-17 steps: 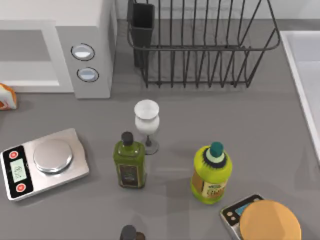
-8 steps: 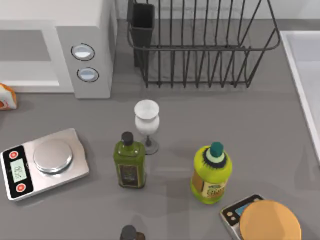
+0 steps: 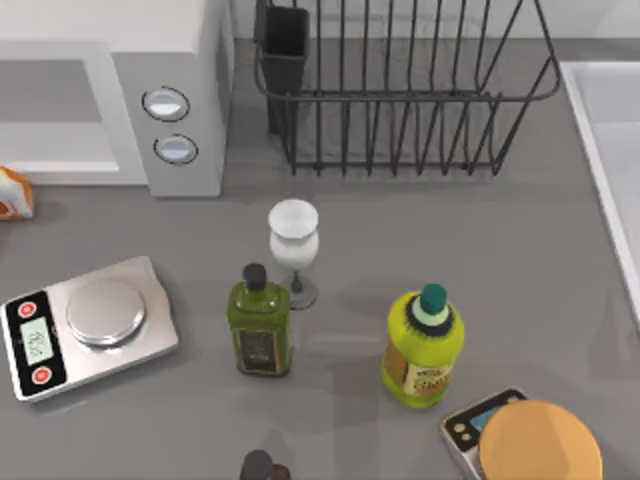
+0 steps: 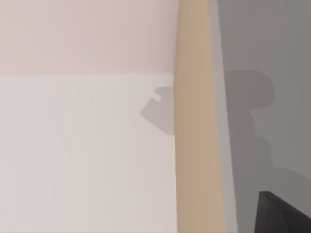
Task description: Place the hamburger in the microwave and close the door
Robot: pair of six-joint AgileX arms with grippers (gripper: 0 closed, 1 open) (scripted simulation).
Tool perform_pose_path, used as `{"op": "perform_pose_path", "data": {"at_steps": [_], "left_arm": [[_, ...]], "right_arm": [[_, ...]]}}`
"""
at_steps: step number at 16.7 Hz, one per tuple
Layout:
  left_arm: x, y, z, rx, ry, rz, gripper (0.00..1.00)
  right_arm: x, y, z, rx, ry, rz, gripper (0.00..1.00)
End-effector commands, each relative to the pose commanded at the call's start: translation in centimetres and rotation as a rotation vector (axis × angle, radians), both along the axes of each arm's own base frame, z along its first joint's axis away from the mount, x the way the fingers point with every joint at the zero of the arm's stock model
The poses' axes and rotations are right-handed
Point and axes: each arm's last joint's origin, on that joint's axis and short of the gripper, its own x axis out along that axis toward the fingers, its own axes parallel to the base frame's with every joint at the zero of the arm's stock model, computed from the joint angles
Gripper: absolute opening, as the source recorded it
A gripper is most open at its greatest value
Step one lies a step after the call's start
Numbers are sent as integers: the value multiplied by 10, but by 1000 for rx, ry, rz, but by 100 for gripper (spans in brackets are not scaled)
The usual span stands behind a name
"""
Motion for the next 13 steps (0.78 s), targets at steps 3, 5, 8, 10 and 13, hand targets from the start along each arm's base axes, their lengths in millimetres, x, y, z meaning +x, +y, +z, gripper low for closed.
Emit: {"op": "perform_pose_path", "data": {"at_steps": [3,5,8,10,13], "left_arm": [[-2,-2,-20,-7,2,1,0],[-2,-2,-22,-9,3,1,0],[-1,-3,-20,-6,1,-1,0],[-2,-10,-18,-2,1,7,0],[1,-38,-17,-8,5,1,0]], "right_arm": [[0,0,0,0,0,0,100],[0,0,0,0,0,0,100],[0,0,0,0,0,0,100],[0,0,0,0,0,0,100],[0,0,0,0,0,0,100]]}}
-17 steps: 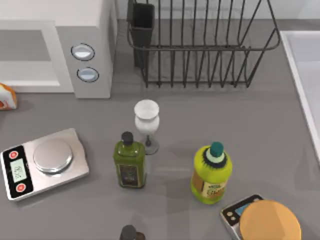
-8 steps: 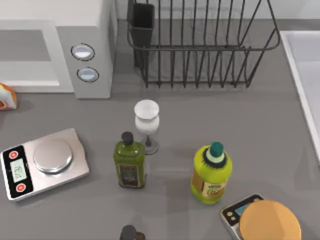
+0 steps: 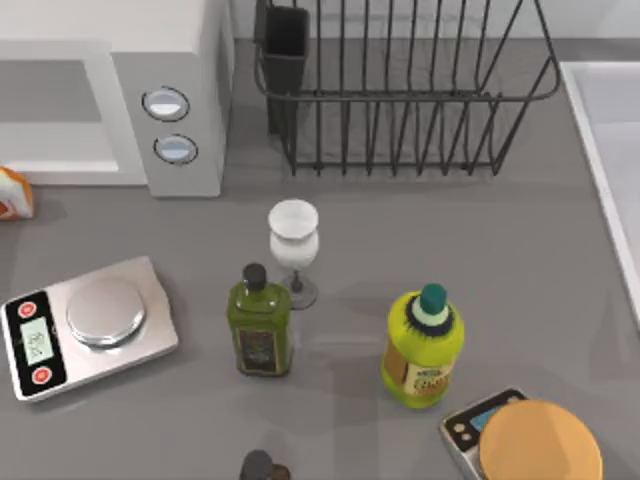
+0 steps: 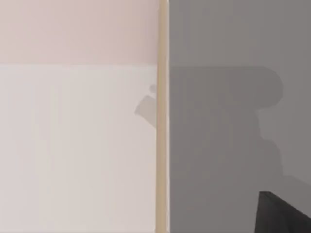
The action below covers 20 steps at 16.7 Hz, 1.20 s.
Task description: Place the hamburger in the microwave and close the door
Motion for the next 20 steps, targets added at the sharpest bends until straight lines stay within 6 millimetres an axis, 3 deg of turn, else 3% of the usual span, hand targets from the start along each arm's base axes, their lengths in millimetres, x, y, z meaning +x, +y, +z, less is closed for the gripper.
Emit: {"op": "perform_pose_path", "data": {"at_steps": [6,15,20], "left_arm": [[-3,-58,-2,-1,-1,-6,0],[-5,-72,-2,-2,1,13,0],[-2,-124,-2,-8,9,-6,0]], "right_arm": [[0,0,0,0,0,0,100],[0,0,0,0,0,0,100],[0,0,0,0,0,0,100]]}}
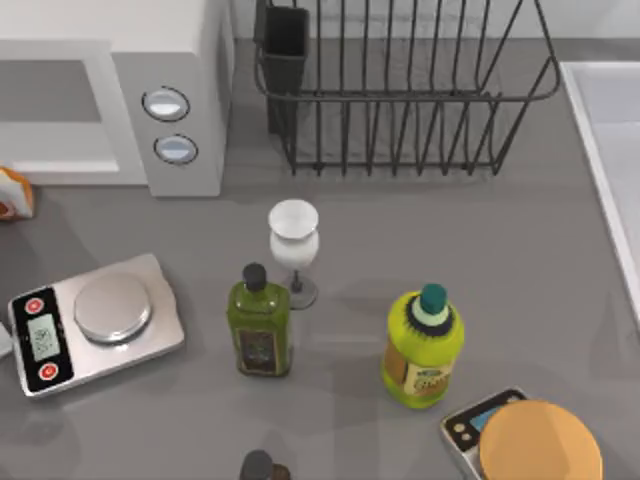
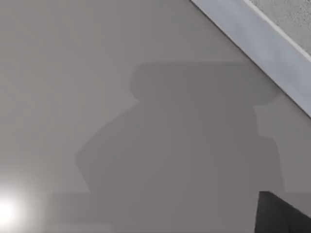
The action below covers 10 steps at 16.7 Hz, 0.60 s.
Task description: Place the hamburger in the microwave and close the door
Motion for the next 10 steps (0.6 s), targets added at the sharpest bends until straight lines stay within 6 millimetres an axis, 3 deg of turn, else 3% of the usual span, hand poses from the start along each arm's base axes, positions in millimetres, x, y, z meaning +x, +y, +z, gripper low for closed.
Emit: {"op": "perform_pose_path", "data": {"at_steps": [5,10], "left_arm": [[-5,-38,-2,2,-10,4,0],[-6,-39,-2,0,-10,10,0]], "right_arm": [[0,0,0,0,0,0,100],[0,0,0,0,0,0,100]]}}
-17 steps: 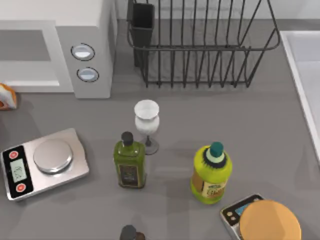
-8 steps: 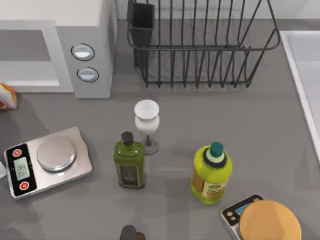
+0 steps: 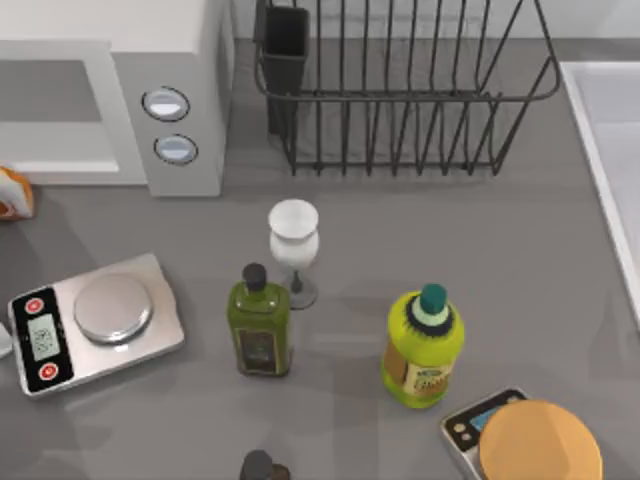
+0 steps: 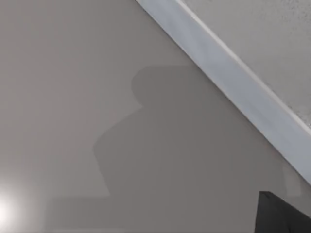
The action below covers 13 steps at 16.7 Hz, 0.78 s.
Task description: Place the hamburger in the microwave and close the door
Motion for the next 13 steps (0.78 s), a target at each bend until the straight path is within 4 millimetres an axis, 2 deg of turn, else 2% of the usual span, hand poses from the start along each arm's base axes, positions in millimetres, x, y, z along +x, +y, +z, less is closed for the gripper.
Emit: {"op": "perform_pose_path", "data": {"at_steps": [3,5,9,13], "left_arm": [[3,-5,6,21,-15,36,0],[8,-15,10,33,-25,43,0],[15,-48,16,44,-49,13,0],[11,-81,16,23,-61,-16,0]], "right_arm": [[0,0,0,0,0,0,100],[0,0,0,0,0,0,100],[0,0,0,0,0,0,100],[0,0,0,0,0,0,100]]}}
